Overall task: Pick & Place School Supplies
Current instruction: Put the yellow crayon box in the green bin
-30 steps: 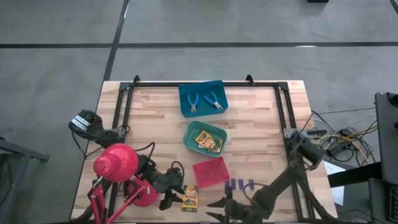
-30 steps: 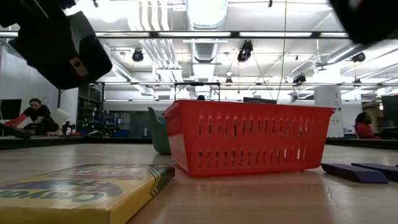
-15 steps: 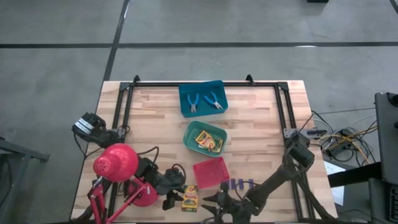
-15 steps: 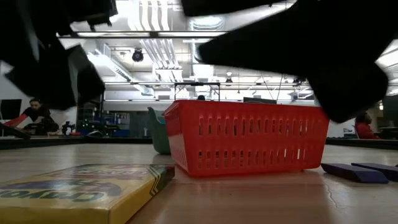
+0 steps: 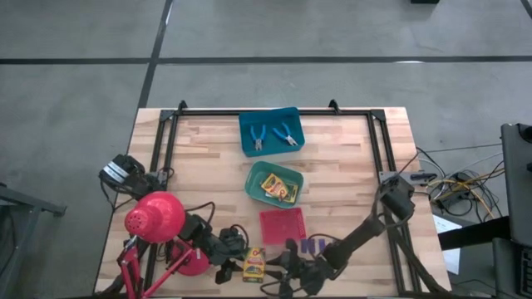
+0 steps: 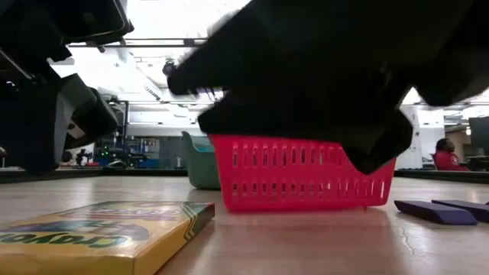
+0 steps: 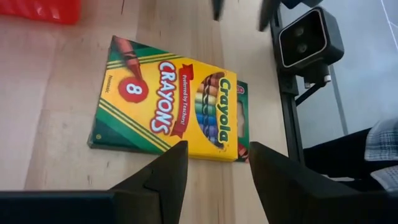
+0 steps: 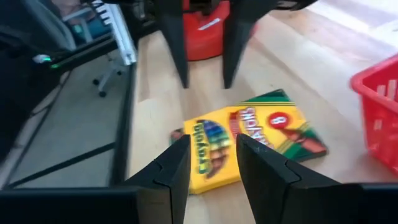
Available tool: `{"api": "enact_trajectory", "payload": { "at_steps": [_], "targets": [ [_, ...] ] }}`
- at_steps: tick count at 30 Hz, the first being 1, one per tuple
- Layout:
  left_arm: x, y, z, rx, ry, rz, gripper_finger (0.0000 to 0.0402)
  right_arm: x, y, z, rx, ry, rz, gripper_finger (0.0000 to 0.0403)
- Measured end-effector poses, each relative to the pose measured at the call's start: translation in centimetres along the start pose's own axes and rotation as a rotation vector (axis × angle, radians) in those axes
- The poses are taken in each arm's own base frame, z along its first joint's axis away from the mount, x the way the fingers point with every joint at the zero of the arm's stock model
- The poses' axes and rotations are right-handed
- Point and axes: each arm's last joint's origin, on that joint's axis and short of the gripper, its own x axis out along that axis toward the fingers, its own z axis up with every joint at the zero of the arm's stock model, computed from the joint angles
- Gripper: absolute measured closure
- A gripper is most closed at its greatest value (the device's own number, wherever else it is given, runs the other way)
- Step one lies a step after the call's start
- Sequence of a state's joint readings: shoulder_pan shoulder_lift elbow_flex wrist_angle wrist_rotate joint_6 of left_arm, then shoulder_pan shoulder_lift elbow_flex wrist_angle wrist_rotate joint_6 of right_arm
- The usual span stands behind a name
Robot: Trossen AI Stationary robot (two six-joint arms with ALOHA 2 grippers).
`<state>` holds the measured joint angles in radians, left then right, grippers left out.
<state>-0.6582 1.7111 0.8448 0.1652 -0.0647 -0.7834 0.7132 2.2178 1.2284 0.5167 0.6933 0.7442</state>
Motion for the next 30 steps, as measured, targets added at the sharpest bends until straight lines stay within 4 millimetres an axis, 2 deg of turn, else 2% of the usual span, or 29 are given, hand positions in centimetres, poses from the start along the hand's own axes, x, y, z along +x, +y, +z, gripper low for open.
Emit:
{"api": "enact_trajectory", "payload": {
  "at_steps": [5, 11, 20, 23, 30],
  "targets": [
    [0.0, 0.0, 0.0, 0.001, 0.001, 0.001, 0.0225, -0.1, -0.1, -1.4, -0.009, -0.069, -0.092, 0.0278],
    [0.0, 0.0, 0.0, 0.005, 0.005, 0.005, 0.0225, -1.8, 1.2, -2.5, -0.008, -0.216, -0.163, 0.0278],
    [0.0, 0.1, 0.0, 0.022, 0.003, 0.010, 0.0225, -2.0, 1.4, -3.1, -0.023, -0.176, -0.123, 0.0278],
    [0.0, 0.1, 0.0, 0.018, 0.003, 0.010, 0.0225, -1.5, 1.0, -2.9, -0.084, -0.154, -0.128, 0.0278],
    [0.1, 0.1, -0.1, 0.004, 0.006, 0.012, 0.0225, 0.0, -0.1, -2.1, -0.099, -0.081, -0.080, 0.0278]
  ]
}}
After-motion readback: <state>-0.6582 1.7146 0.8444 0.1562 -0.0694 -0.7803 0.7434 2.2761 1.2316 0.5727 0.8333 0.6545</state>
